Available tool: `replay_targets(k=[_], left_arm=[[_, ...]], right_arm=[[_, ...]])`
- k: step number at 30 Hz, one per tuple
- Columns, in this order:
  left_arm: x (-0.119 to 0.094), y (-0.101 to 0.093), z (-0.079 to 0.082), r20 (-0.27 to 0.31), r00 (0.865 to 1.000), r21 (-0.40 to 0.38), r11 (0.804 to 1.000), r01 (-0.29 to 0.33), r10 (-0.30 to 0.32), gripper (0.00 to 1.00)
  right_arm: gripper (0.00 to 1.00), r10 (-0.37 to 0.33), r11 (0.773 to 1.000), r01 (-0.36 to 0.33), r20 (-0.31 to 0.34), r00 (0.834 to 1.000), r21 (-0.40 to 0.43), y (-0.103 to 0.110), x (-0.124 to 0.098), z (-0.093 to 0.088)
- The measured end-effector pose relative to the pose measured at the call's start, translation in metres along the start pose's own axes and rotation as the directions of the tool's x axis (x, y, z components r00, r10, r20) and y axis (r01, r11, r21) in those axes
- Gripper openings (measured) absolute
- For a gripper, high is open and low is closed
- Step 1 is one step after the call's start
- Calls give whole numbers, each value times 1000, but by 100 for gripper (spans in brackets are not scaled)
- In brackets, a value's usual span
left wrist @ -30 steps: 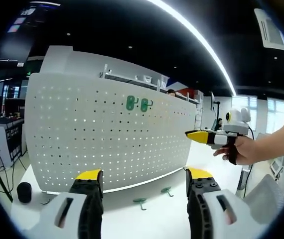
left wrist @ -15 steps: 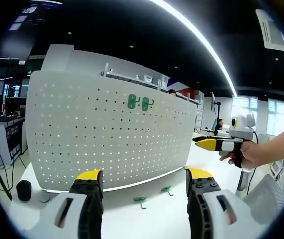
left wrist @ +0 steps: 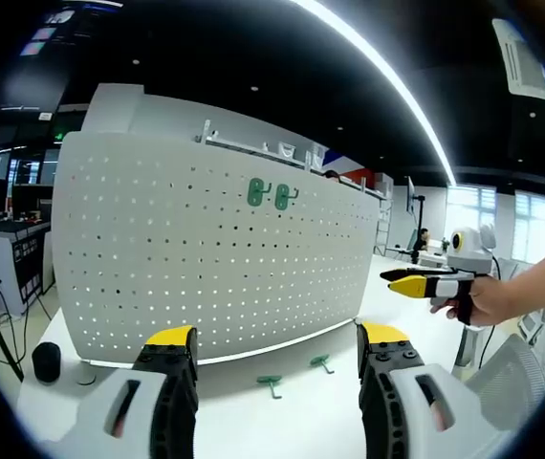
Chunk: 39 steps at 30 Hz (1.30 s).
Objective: Insert the hook assembly into the mounting plate slot until the hook locks in place.
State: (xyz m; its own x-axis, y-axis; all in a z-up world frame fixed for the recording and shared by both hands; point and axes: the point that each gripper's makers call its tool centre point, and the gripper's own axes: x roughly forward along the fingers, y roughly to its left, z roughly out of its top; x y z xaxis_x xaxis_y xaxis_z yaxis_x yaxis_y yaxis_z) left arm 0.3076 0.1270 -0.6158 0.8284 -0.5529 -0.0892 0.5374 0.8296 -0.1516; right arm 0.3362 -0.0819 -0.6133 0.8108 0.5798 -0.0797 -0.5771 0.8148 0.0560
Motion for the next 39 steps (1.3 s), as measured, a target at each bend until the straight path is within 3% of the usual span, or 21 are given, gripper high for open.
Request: replay_targets(k=[13, 39], left_arm=[[0, 1, -2, -5, 1000, 0, 1000, 1, -1, 70], [-9, 8, -29, -60, 998, -21, 1000, -14, 13, 69]], right_arm=[[50, 3, 1000, -2, -16, 1000, 13, 2, -5, -7], [52, 2, 996, 9, -129, 992, 90, 2, -41, -55]])
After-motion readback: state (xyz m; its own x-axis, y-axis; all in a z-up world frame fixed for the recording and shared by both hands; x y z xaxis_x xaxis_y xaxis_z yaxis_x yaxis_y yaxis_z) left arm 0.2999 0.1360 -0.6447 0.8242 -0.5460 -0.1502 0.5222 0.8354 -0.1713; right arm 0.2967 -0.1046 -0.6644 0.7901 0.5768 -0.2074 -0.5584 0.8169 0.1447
